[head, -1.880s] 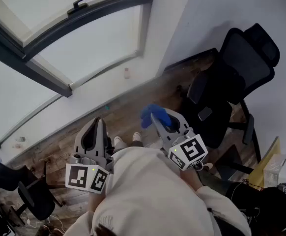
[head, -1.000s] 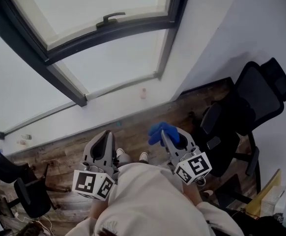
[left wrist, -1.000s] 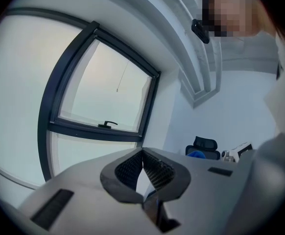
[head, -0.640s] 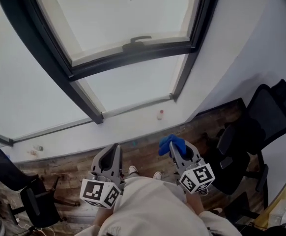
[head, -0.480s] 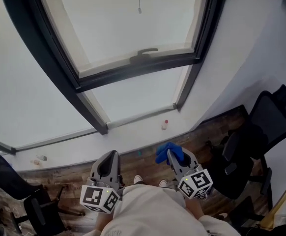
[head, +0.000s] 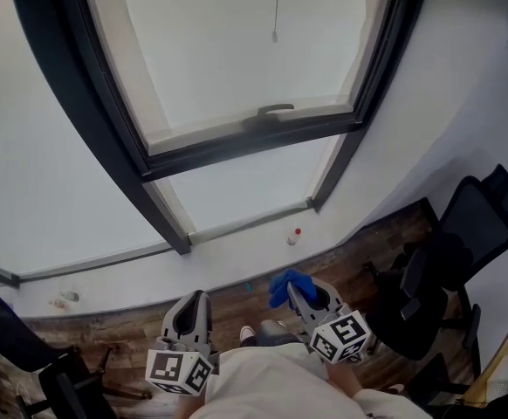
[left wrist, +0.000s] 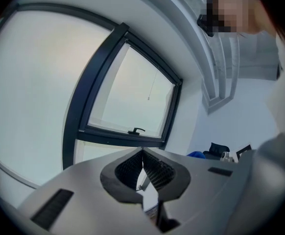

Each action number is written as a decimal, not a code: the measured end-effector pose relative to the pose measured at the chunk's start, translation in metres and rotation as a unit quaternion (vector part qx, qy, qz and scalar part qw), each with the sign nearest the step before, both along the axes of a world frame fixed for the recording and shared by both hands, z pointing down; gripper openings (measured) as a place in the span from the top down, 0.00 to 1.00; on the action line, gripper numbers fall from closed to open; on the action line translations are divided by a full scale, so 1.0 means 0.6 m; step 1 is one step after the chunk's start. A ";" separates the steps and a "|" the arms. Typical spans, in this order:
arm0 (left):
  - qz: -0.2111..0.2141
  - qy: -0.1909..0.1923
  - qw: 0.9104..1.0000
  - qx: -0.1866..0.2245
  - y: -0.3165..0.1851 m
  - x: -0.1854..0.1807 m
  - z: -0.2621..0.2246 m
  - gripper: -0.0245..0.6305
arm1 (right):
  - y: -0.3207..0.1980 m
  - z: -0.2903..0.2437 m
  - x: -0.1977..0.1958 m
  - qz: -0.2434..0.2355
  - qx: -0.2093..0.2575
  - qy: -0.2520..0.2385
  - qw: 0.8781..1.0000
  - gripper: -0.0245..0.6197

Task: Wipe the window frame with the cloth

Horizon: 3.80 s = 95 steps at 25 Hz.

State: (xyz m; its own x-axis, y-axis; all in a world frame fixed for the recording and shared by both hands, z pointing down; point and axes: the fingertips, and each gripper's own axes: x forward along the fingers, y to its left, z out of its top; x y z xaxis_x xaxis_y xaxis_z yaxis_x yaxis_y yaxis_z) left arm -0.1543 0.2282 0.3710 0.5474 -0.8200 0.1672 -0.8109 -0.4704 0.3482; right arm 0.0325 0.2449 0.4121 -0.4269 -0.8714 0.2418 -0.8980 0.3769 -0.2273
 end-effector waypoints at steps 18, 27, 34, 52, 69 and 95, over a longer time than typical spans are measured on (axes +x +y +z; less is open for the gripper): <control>-0.063 -0.077 0.995 0.015 -0.152 -0.039 0.012 0.95 | -0.203 -0.047 -0.126 -0.122 0.072 0.055 0.988 0.87; -0.033 -0.078 0.996 0.029 -0.274 0.041 -0.001 0.95 | -0.320 -0.048 -0.111 -0.152 0.084 0.043 0.984 0.87; -0.029 -0.068 0.997 0.032 -0.310 0.069 -0.004 0.95 | -0.365 -0.041 -0.082 -0.141 0.081 0.037 0.986 0.87; 0.022 -0.053 0.997 0.042 -0.354 0.049 -0.023 0.95 | -0.401 -0.042 -0.089 -0.079 0.066 0.034 0.994 0.87; 0.032 -0.046 0.997 0.044 -0.424 -0.122 -0.019 0.95 | -0.497 -0.049 -0.279 -0.086 0.083 0.022 0.992 0.87; -0.006 -0.035 0.999 0.025 -0.442 -0.201 -0.008 0.95 | -0.796 0.070 -0.492 -0.144 0.025 0.184 0.972 0.87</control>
